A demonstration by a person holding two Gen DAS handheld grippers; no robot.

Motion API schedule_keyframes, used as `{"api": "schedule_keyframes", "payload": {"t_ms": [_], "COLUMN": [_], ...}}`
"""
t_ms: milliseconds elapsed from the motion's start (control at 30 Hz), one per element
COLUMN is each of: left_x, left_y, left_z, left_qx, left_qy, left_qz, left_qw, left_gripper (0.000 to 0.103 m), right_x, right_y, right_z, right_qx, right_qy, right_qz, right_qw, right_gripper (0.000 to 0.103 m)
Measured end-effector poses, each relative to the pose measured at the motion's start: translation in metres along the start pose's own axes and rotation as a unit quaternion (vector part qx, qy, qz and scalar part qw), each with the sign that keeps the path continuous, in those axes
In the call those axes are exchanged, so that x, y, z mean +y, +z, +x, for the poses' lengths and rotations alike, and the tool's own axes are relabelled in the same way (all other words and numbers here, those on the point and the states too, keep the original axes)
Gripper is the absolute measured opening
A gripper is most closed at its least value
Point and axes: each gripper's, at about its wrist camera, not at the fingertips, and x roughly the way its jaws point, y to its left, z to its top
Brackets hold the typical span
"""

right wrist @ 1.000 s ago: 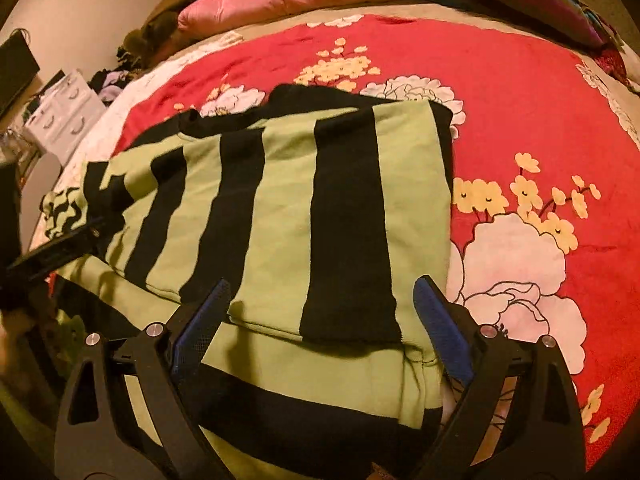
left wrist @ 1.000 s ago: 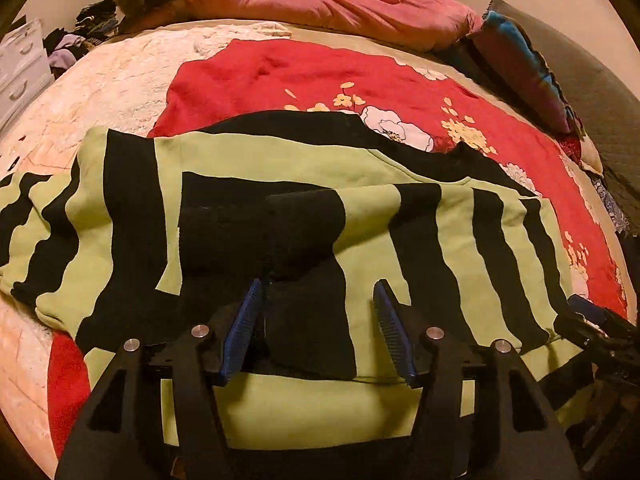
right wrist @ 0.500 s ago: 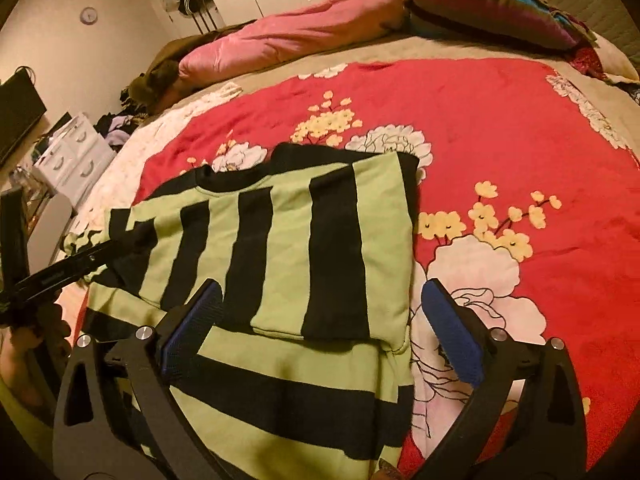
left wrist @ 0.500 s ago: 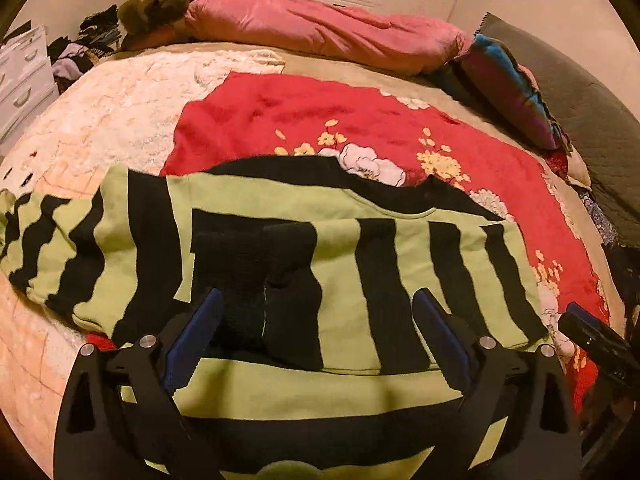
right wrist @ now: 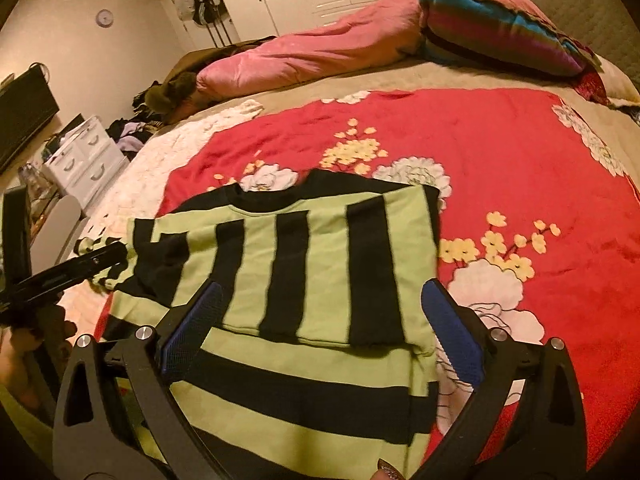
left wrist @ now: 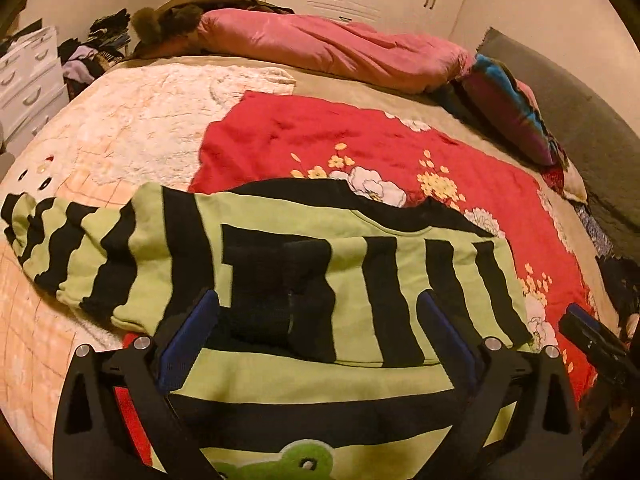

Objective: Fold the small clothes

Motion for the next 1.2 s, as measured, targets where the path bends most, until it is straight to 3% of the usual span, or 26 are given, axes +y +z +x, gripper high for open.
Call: {"api": "schedule_keyframes", "payload": {"t_ms": [267, 567, 833, 967, 1100, 1167, 1200], "left_x": [0.045, 0.119, 0.190, 0.225, 0.274, 0.298, 0.315], "left_y": [0.004, 0.003, -0.006, -0.015, -0.020, -0.021, -0.022], "left_z": [-0.011, -0.021, -0.026, -0.026, -0.029, -0.032, -0.033], "left_qx": [-0.015, -0.030, -0.046, -0.059, -0.083, -0.101, -0.112], "left_qy": [-0.005, 0.000, 0.007, 0.031, 0.050, 0.049, 0.042], "left_qz": [-0.053, -0.134, -0.211, -0.234, -0.281, -0.308, -0.335], "left_qw": [0.9985, 0.9906, 0.9764, 0.9699, 0.9549, 0.9446, 0.9346], "left_gripper": [0.099, 0.099, 0.099, 0.098, 0.096, 0.073, 0.052], "right_x": [0.050, 0.110, 0.179, 0.208, 0.222, 0.220, 0.217], "right_y": [-0.001, -0.015, -0.021, -0.030, -0.040, -0.043, -0.045], "right_z": [0.002, 0.019, 0.043, 0.052, 0.054, 0.054, 0.055], "right_qx": [0.007, 0.036, 0.069, 0.088, 0.100, 0.102, 0.105], "right_qy": [0.019, 0.037, 0.082, 0.107, 0.116, 0.113, 0.110], "right_qz": [-0.048, -0.102, -0.149, -0.162, -0.180, -0.185, -0.182], "right_qw": [0.999, 0.993, 0.983, 0.977, 0.972, 0.971, 0.972], "right_gripper": [0.094, 0.094, 0.094, 0.094, 0.094, 0.094, 0.094]}}
